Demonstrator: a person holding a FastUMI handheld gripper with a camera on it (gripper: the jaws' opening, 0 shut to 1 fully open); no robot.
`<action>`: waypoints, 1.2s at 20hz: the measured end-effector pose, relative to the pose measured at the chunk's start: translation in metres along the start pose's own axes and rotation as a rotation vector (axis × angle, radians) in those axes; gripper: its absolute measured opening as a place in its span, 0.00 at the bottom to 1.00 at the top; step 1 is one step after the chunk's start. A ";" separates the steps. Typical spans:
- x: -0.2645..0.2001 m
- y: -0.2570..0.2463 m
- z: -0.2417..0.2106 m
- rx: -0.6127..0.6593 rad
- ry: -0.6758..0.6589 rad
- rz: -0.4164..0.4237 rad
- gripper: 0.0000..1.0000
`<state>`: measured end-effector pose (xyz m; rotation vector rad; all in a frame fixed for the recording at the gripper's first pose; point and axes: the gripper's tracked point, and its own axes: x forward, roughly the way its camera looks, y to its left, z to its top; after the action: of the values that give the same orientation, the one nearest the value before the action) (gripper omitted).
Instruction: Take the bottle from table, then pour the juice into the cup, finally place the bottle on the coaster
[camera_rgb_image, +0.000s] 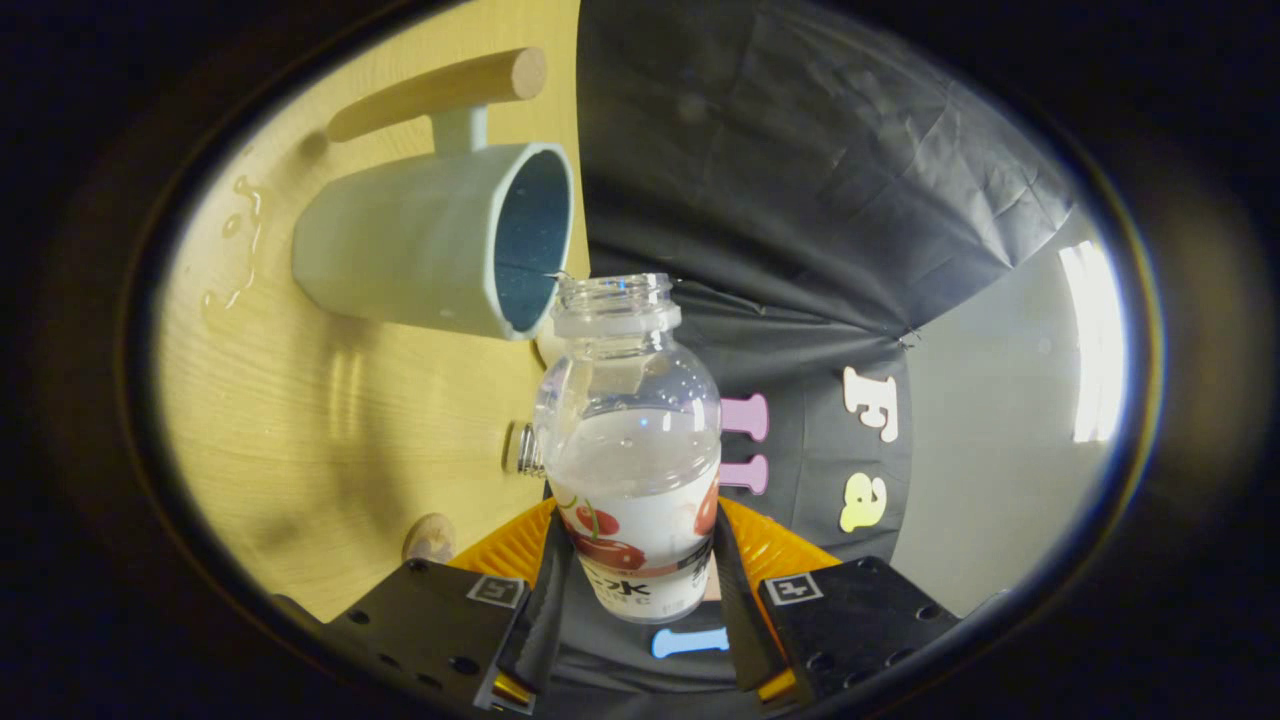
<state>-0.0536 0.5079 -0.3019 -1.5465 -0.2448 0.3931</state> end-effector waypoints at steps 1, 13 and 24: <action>0.000 -0.001 0.000 -0.001 0.000 -0.003 0.72; 0.001 -0.018 0.003 -0.078 -0.004 -0.058 0.72; 0.001 -0.019 0.004 -0.123 -0.009 -0.070 0.71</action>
<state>-0.0524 0.5123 -0.2834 -1.6526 -0.3348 0.3350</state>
